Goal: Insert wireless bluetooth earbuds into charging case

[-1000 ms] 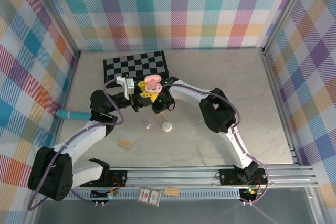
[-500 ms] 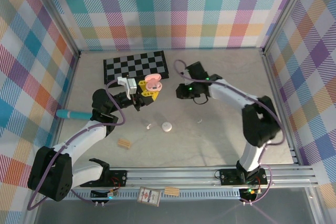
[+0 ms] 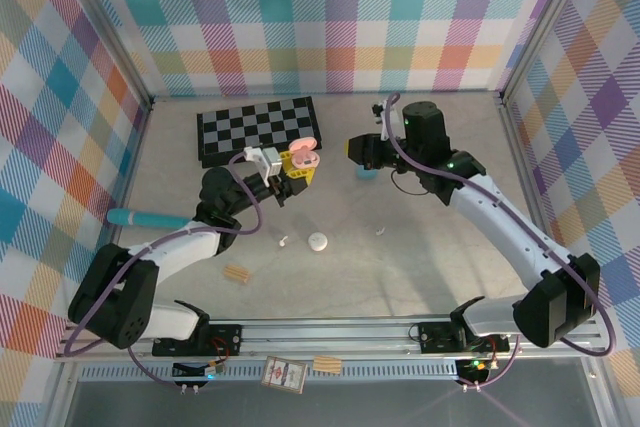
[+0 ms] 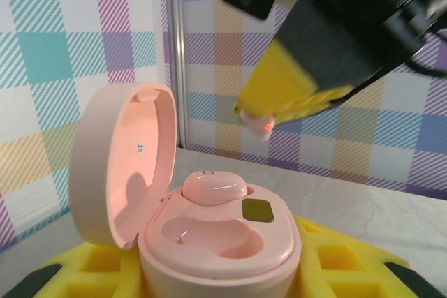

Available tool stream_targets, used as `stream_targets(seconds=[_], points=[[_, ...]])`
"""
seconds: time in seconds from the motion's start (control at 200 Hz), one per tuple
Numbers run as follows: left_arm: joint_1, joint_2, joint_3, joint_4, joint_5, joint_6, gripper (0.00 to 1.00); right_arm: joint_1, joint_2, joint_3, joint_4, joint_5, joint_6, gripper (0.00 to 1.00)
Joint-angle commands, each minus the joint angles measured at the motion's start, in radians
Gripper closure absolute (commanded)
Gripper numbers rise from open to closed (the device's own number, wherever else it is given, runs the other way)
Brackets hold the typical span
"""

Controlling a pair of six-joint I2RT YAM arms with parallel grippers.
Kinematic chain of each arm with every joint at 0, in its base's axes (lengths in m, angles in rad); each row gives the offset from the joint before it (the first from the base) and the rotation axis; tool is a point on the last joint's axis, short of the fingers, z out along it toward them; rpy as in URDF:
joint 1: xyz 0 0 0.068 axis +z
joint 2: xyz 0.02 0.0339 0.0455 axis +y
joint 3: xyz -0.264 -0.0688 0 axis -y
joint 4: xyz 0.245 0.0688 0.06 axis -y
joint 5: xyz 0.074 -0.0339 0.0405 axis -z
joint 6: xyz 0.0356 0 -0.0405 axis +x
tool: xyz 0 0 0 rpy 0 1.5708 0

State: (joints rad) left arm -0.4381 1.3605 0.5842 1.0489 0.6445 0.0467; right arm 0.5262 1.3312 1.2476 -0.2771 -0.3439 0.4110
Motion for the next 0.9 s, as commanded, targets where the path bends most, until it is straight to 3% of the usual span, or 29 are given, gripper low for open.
stream_targets(seconds=[0.0, 0.395, 0.895], points=[[-0.014, 0.029, 0.019, 0.11, -0.027, 0.017, 0.68, 0.044, 0.006, 0.06, 0.029, -0.058, 0.001, 0.81], [-0.038, 0.079, 0.025, 0.137, -0.034, 0.002, 0.68, 0.184, 0.126, 0.201, -0.02, -0.008, -0.072, 0.81], [-0.054, 0.05, 0.015, 0.132, -0.04, -0.001, 0.68, 0.21, 0.194, 0.226, -0.044, 0.057, -0.097, 0.82]])
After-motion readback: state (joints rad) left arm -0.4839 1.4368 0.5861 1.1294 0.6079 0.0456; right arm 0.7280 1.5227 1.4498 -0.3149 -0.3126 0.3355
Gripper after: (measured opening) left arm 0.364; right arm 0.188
